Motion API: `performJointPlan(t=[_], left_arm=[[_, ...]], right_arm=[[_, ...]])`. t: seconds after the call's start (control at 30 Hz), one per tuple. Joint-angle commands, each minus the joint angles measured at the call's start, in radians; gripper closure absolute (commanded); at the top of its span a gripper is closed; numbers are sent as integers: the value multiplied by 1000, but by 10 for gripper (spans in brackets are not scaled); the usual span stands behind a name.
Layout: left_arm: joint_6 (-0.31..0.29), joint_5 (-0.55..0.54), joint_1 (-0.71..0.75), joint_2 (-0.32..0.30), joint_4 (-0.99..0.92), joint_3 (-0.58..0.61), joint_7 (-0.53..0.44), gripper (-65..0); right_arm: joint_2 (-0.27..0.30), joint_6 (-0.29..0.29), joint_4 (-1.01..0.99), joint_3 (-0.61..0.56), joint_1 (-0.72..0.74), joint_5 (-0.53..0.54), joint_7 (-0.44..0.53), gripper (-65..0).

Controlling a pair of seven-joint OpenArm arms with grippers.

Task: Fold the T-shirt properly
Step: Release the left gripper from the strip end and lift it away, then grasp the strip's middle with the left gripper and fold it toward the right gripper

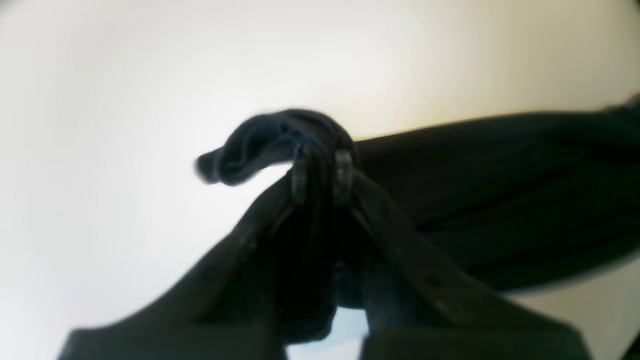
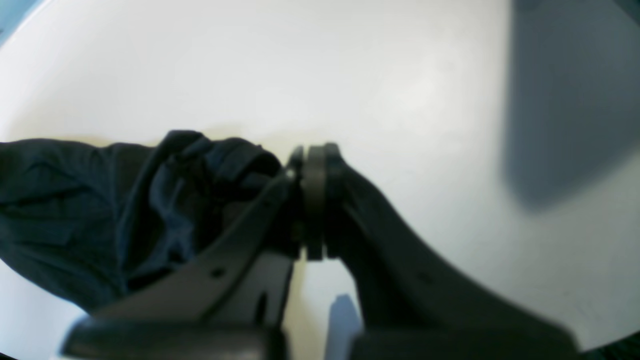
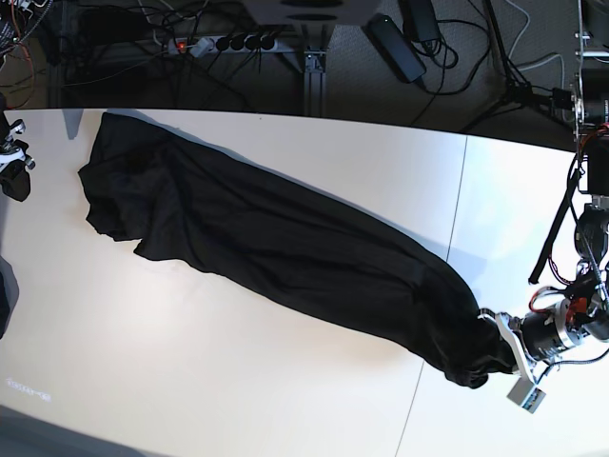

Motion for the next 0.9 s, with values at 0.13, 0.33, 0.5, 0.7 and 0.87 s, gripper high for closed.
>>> performJointPlan(t=[0.13, 0.33, 0.5, 0.7, 0.87], left_arm=[[45, 81, 79, 18, 304, 112, -14, 0], [160, 286, 133, 137, 431, 286, -14, 0], [238, 410, 136, 242, 406, 430, -18, 0], [263, 537, 175, 361, 312, 538, -72, 0], [267, 564, 175, 416, 236, 555, -73, 0]], right_arm=[[22, 53, 18, 10, 8, 18, 28, 0], [22, 53, 18, 10, 8, 14, 31, 0], [22, 54, 18, 10, 8, 14, 36, 0], [22, 54, 18, 10, 8, 14, 35, 0], [22, 53, 18, 10, 7, 14, 35, 0]])
